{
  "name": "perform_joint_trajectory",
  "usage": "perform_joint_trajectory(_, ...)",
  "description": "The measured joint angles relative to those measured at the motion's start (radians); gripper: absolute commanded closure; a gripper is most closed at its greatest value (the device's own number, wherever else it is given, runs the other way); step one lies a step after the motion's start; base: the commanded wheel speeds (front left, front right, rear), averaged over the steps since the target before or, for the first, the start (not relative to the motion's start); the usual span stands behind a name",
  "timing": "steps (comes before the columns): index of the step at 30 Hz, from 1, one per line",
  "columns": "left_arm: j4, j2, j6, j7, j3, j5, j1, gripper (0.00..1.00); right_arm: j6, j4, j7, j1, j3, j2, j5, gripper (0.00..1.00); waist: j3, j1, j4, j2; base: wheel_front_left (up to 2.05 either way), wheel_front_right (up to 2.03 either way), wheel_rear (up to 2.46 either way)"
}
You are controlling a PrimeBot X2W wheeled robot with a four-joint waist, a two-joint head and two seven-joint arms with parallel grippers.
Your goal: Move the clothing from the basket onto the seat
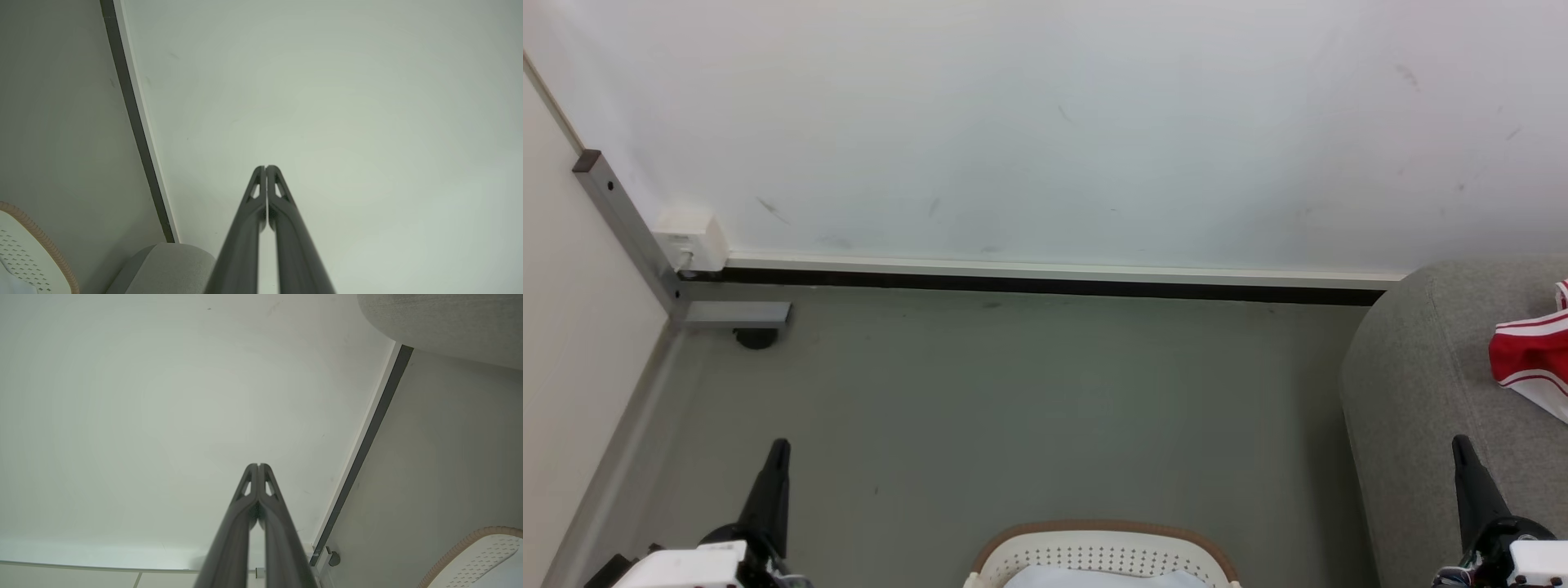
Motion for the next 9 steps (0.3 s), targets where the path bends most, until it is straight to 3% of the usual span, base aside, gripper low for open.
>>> perform_joint_trajectory(9, 0.0, 0.0, 0.0, 0.0, 0.0, 0.0, 0.0, 1.0, 0.0, 0.0, 0.001, 0.0, -0.001, 0.001, 0.0, 1.0, 0.0, 0.0, 0.0, 0.0, 0.0, 0.0, 0.0)
